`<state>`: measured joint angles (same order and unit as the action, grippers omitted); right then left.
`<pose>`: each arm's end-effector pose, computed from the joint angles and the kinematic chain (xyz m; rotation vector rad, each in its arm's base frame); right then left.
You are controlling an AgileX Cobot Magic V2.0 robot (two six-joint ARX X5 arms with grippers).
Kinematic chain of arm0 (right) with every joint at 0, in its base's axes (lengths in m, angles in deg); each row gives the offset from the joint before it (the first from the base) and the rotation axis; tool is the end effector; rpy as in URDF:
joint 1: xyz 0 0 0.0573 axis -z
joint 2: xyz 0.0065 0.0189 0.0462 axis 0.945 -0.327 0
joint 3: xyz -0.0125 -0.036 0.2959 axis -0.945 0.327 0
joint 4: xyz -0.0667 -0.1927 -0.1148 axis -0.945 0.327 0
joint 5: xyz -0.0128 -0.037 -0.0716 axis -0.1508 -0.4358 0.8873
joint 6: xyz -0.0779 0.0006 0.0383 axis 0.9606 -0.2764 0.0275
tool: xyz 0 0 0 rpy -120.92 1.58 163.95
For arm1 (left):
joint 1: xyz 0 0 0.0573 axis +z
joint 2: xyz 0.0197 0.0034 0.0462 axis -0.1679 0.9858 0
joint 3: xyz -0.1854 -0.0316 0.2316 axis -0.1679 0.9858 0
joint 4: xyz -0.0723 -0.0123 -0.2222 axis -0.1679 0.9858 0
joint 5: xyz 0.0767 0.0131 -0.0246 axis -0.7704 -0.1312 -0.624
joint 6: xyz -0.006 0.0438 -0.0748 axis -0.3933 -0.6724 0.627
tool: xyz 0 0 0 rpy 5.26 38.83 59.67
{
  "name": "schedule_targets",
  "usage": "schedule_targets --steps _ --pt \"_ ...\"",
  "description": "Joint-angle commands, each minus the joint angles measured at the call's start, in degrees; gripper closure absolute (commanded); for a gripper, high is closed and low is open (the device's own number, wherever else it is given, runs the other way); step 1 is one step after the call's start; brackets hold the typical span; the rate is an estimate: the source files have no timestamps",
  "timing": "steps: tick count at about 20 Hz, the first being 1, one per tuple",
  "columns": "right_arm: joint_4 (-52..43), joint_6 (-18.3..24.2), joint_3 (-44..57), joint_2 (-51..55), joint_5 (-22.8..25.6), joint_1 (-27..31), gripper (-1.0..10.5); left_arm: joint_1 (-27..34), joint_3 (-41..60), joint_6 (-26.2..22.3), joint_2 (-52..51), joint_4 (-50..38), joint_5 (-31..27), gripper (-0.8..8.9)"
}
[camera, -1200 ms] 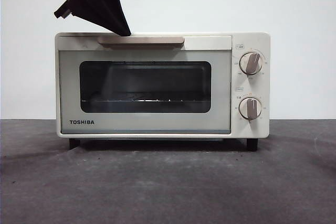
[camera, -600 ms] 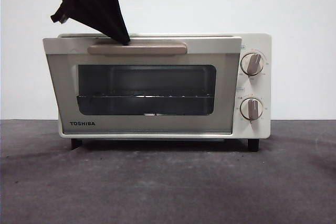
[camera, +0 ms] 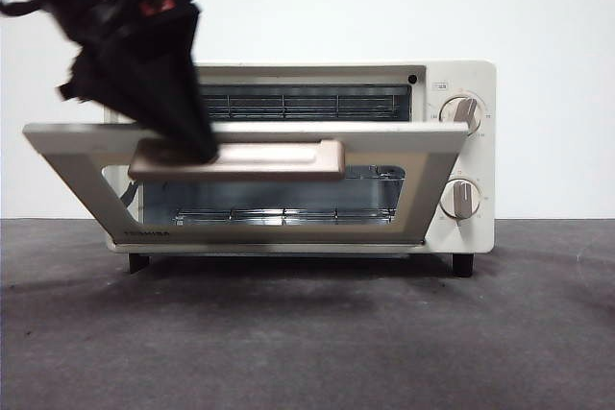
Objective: The left arm flap open the oven, the right arm pick bread and place it into oven, the left arm flap close the oven
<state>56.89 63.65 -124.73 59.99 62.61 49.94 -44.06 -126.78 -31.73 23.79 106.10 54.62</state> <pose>0.0466 0.0501 0.2931 0.3836 0.5902 0.6736 0.1971 -0.1625 0.2572 0.1436 0.9714 -0.8441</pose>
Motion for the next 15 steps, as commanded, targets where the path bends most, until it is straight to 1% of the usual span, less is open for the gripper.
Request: schedule_targets --steps 1,4,9,12,15 --pt "-0.6 -0.6 -1.0 0.0 0.1 -0.3 7.8 0.1 4.6 3.5 -2.9 -6.9 -3.7 8.03" --pt "-0.6 -0.6 -1.0 0.0 0.0 -0.3 7.8 0.1 10.4 7.2 -5.8 -12.5 -4.7 8.03" --pt "-0.6 -0.6 -1.0 0.0 0.0 -0.3 7.8 -0.7 17.1 11.1 -6.2 -19.2 -6.1 8.04" --pt "-0.6 -0.6 -1.0 0.0 0.0 -0.3 7.8 -1.0 19.1 11.9 -6.2 -20.3 -6.6 8.03" --pt "-0.6 -1.0 -1.0 0.0 0.0 -0.3 7.8 -1.0 20.0 12.1 -6.2 -19.4 -6.6 8.04"
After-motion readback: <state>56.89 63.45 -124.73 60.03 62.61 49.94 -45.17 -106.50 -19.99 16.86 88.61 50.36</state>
